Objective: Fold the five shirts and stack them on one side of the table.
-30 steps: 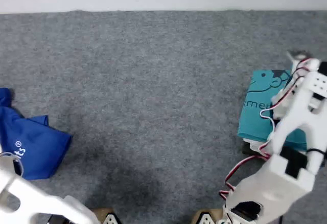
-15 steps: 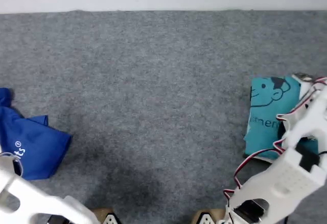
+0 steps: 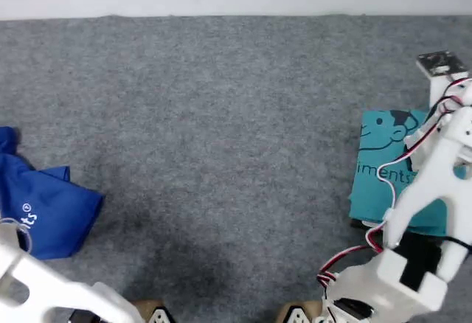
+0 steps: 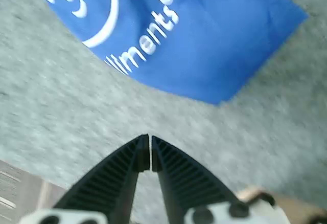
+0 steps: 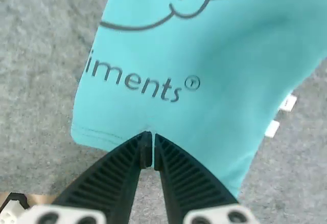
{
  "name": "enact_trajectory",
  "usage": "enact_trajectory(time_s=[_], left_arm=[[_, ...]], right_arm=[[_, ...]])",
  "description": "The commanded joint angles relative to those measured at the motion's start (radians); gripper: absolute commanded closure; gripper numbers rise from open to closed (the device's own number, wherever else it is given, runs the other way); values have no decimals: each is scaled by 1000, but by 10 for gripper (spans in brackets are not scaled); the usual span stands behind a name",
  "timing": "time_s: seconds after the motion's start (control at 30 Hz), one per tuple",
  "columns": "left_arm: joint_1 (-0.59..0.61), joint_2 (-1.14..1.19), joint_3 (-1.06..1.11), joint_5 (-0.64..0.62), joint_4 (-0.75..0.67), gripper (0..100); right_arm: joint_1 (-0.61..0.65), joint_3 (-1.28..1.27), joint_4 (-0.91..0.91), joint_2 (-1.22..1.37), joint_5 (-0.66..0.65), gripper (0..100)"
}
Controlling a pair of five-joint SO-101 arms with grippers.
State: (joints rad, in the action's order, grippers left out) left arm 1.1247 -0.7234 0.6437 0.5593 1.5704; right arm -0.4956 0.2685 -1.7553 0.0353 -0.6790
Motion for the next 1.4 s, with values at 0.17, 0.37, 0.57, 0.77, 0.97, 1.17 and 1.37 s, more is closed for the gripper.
enact_trajectory(time_s=[0.17, 0.37, 0.57, 0.77, 0.97, 1.17, 1.37], left_arm=[[-138, -14, 22, 80, -210, 857], [-295, -14, 209, 77, -344, 789], [-451, -5, 323, 72, -422, 789], [-508, 249, 179, -5, -420, 788], [-511, 597, -137, -66, -304, 789], [-546, 812, -274, -77, -301, 789], [-635, 936, -271, -124, -307, 793]], right_arm=[[47, -135, -39, -260, 74, 989], [62, -324, -39, -386, 75, 989], [65, -476, -39, -487, 77, 989], [65, -528, -39, -547, 71, 989], [67, -528, -38, -547, 71, 989], [67, -548, -38, -547, 71, 989], [67, -589, -38, -553, 71, 989]])
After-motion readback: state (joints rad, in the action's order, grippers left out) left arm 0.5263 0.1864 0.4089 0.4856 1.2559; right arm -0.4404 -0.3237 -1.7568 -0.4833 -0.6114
